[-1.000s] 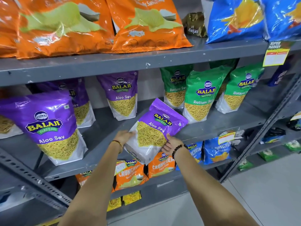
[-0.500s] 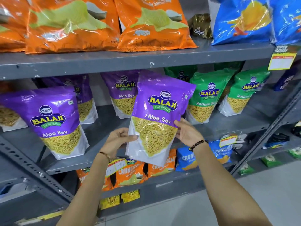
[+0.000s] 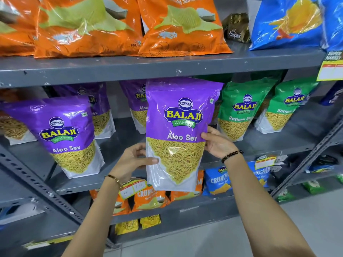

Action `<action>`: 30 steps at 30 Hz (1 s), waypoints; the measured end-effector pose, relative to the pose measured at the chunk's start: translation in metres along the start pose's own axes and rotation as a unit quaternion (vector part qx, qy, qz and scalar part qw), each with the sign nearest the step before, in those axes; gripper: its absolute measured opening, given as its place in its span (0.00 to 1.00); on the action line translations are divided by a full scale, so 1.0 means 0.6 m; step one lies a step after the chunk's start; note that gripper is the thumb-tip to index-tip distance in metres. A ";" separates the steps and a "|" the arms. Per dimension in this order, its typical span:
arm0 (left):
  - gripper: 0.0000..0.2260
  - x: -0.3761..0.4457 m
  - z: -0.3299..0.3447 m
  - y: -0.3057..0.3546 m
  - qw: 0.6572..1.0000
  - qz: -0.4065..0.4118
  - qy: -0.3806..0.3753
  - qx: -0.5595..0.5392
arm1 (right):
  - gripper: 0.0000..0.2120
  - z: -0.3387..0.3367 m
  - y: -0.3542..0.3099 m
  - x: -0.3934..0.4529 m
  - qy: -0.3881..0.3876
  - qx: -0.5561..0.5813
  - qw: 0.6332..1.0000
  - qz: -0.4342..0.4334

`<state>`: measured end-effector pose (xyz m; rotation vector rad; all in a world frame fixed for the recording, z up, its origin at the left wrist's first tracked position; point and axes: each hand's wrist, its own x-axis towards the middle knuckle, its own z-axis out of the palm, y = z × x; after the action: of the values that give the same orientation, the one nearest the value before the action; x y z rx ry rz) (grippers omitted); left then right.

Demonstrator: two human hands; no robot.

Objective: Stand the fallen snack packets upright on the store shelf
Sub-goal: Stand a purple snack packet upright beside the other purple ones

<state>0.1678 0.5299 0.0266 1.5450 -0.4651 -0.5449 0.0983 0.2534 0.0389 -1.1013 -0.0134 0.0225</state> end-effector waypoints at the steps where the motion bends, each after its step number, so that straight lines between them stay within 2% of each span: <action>1: 0.25 0.003 -0.002 -0.002 1.000 -0.005 0.000 -0.001 | 0.24 -0.002 0.002 0.004 0.003 -0.002 1.000 0.003; 6: 0.14 0.036 -0.015 -0.028 0.999 -0.018 0.025 0.012 | 0.28 -0.004 0.016 0.035 0.031 -0.033 0.999 0.015; 9: 0.13 0.060 -0.023 -0.045 0.997 -0.006 0.078 0.017 | 0.22 0.008 0.024 0.066 0.061 -0.060 0.996 0.002; 12: 0.14 0.089 -0.038 -0.059 0.987 0.011 0.155 0.051 | 0.08 0.024 0.035 0.107 0.095 -0.119 0.988 -0.028; 17: 0.07 0.131 -0.074 -0.082 0.961 0.027 0.235 0.143 | 0.10 0.040 0.062 0.155 0.129 -0.171 0.976 -0.047; 20: 0.06 0.134 -0.085 -0.102 0.959 0.010 0.241 0.149 | 0.09 0.040 0.073 0.169 0.130 -0.156 0.978 -0.041; 23: 0.14 0.127 -0.086 -0.124 0.972 -0.019 0.178 0.154 | 0.16 0.026 0.097 0.164 0.105 -0.182 0.977 0.049; 25: 0.19 0.115 -0.078 -0.135 0.974 -0.047 0.142 0.167 | 0.24 0.013 0.128 0.154 0.086 -0.217 0.967 0.105; 28: 0.23 0.103 -0.061 -0.152 0.967 -0.074 0.145 0.196 | 0.34 0.008 0.169 0.149 0.087 -0.247 0.958 0.119; 30: 0.22 0.100 -0.055 -0.161 0.961 -0.083 0.165 0.207 | 0.36 0.007 0.188 0.154 0.095 -0.284 0.948 0.106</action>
<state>0.2321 0.5249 -0.0730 2.0469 -0.1986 -0.3154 0.1893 0.3107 -0.0598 -1.6741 0.2881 0.1105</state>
